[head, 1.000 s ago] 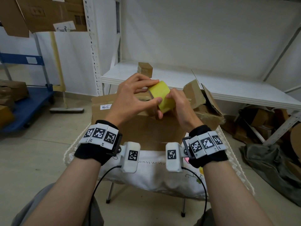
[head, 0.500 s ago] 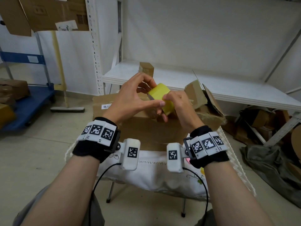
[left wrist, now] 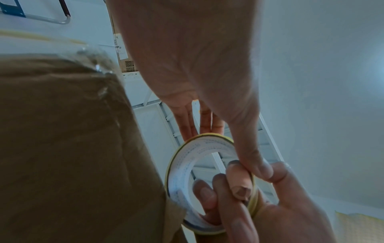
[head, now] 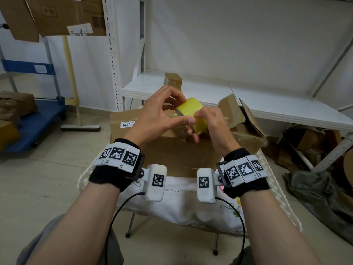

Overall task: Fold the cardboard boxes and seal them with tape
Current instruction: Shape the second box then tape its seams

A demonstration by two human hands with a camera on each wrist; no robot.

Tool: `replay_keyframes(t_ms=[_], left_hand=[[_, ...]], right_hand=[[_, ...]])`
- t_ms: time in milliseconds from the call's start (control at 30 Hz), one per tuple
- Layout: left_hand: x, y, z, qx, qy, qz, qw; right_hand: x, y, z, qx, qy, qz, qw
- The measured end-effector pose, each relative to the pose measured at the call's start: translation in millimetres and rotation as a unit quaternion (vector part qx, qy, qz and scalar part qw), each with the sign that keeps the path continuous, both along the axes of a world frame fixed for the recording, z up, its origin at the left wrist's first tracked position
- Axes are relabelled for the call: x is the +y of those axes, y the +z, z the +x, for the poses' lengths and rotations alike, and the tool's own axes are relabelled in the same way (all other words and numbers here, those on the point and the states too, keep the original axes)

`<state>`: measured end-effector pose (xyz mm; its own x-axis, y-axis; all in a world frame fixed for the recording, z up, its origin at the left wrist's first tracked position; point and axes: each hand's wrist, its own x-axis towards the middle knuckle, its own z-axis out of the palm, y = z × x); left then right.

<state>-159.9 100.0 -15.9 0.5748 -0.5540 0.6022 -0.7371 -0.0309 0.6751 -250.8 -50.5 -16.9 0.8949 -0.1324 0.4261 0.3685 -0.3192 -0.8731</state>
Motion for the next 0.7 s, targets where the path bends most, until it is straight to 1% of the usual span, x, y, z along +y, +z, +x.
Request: replay_keyframes(t_ms=[133, 333, 500, 700], left_hand=[[-0.8, -0.2, -1.0, 0.004, 0.011, -0.003, 1.0], [-0.9, -0.2, -0.7, 0.003, 0.0, 0.0, 1.0], [-0.6, -0.7, -0.3, 0.021, -0.001, -0.012, 1.0], [-1.2, -0.2, -1.7, 0.02, -0.004, -0.009, 1.0]], right_hand=[[-2.5, -2.2, 1.7, 0.002, 0.006, 0.001, 1.0], [-3.8, -2.8, 2.5, -0.003, 0.005, 0.002, 1.0], [-3.7, -3.1, 4.4, 0.003, 0.017, 0.017, 1.0], [-5.1, -4.2, 4.1, 0.002, 0.017, 0.011, 1.0]])
